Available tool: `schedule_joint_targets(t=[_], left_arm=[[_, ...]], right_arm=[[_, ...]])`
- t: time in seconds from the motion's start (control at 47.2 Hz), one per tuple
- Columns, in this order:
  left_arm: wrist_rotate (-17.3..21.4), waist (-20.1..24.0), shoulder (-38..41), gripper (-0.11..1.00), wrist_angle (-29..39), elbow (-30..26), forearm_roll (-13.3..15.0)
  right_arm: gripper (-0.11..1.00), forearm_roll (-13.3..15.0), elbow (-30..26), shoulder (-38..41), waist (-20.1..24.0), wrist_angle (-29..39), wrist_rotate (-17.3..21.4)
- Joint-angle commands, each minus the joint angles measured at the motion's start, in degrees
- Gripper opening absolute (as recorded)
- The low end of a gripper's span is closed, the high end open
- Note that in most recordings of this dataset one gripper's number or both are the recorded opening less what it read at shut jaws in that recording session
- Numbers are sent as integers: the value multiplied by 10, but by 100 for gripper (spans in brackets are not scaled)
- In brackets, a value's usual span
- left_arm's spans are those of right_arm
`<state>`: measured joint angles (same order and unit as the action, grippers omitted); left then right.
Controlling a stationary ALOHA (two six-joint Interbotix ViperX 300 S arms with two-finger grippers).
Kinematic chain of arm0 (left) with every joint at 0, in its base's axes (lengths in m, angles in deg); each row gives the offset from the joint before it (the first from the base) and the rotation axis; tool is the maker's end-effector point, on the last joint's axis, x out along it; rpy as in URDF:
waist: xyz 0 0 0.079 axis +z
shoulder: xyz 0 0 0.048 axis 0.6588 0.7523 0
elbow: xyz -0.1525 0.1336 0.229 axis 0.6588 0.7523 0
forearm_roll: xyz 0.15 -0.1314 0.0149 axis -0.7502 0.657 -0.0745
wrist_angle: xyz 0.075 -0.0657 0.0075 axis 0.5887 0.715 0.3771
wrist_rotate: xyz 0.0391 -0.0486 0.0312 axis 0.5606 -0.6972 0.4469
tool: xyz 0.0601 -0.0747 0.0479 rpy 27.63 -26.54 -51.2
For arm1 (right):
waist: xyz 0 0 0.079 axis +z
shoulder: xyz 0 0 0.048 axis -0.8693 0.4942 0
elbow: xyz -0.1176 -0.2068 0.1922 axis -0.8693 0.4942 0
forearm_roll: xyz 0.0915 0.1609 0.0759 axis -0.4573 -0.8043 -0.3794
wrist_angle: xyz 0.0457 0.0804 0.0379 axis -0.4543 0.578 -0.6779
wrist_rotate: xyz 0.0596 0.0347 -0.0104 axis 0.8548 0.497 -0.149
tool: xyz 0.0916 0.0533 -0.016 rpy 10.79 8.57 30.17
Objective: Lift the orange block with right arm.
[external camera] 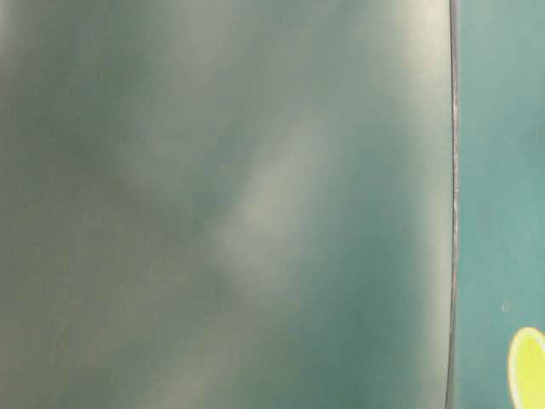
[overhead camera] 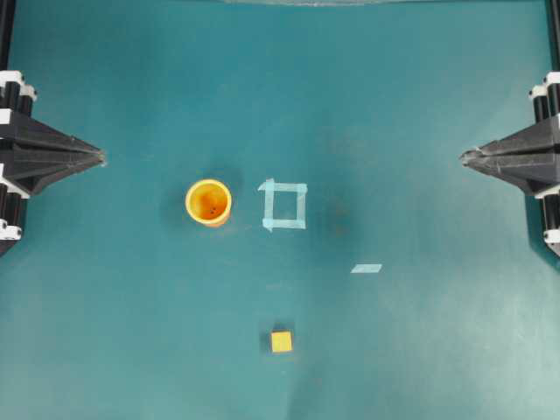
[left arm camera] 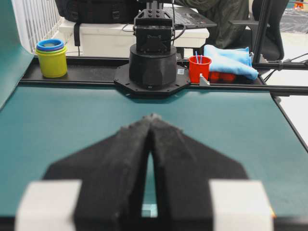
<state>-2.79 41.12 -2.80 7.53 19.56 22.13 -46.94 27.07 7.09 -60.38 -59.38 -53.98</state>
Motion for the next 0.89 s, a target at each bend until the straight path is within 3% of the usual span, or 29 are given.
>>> schedule_joint_targets(t=[0.0, 0.233, 0.657, 0.72, 0.868], left_arm=[[-4, 0, 7, -1, 21, -23, -2], [-4, 0, 6, 0, 72, -32, -2], [-4, 0, 6, 0, 76, -32, -2], [-4, 0, 6, 0, 76, -32, -2], [-4, -1, 7, 0, 76, -32, -2]], right_arm=[[0, -4, -17, 9, 1, -1, 4], [0, -3, -76, 72, 1, 73, 4], [2, -3, -170, 192, 1, 98, 5], [7, -3, -186, 206, 1, 107, 4], [31, -3, -219, 229, 5, 142, 4]])
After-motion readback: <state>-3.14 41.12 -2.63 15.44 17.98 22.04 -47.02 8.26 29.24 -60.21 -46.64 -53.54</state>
